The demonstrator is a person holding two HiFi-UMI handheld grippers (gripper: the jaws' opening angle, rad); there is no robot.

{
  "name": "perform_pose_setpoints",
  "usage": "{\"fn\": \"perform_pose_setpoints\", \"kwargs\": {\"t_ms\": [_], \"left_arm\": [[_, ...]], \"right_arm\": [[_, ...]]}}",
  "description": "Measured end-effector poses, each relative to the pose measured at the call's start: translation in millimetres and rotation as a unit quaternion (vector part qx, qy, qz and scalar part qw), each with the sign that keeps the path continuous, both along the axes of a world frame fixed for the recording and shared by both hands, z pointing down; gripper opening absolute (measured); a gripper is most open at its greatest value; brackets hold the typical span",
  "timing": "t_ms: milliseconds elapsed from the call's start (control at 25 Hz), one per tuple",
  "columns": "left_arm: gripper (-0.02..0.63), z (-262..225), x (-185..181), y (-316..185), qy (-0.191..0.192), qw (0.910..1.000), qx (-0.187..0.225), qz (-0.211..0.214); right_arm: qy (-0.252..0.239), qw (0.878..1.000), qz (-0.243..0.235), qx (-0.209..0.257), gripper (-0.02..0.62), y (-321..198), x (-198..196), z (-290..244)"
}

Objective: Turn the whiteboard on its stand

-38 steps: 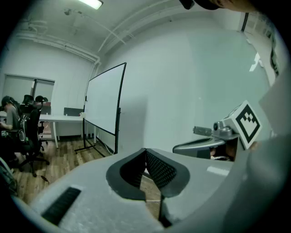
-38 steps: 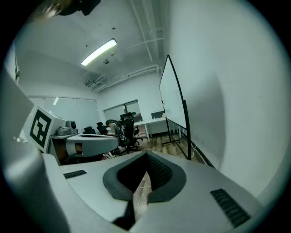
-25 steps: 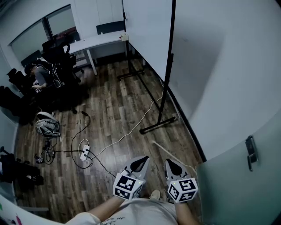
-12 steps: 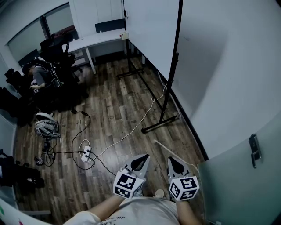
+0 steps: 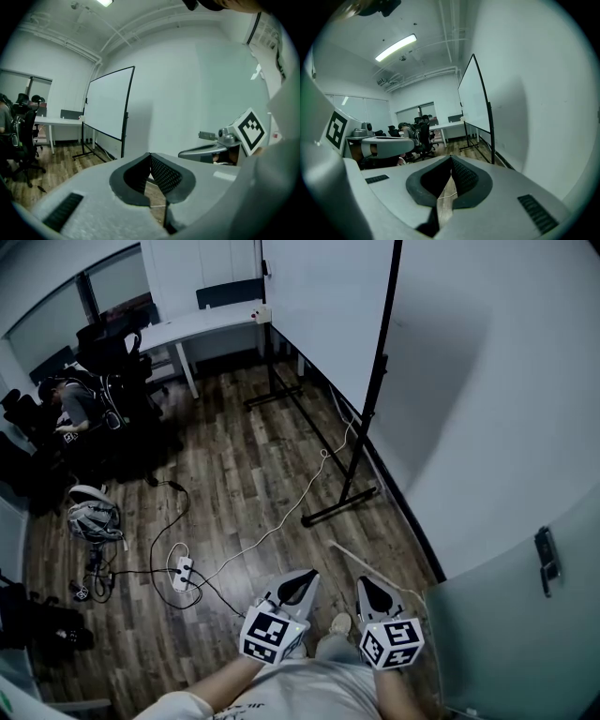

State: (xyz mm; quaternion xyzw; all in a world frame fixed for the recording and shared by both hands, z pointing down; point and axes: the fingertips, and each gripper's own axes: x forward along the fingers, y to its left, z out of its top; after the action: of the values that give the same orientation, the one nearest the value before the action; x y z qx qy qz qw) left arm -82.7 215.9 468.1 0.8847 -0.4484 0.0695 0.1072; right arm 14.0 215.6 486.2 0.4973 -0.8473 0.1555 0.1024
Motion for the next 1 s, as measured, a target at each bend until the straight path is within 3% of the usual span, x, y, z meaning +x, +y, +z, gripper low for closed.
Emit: {"fn": "perform_pose_setpoints", "kwargs": {"t_ms": [360,1000], "left_arm": [[0.011,12,0,-53,-0.003,1.0,-0.008,-0.004],[0.011,-9,62,-244,-0.016,0.9995,0.014,-0.021]], "right_arm": [[-0.009,1.0,-0.006,-0.007,0.006,-54,-4,16],[-0.001,0.999,-0.037,0.015,0.006,-256,55,-6]]}}
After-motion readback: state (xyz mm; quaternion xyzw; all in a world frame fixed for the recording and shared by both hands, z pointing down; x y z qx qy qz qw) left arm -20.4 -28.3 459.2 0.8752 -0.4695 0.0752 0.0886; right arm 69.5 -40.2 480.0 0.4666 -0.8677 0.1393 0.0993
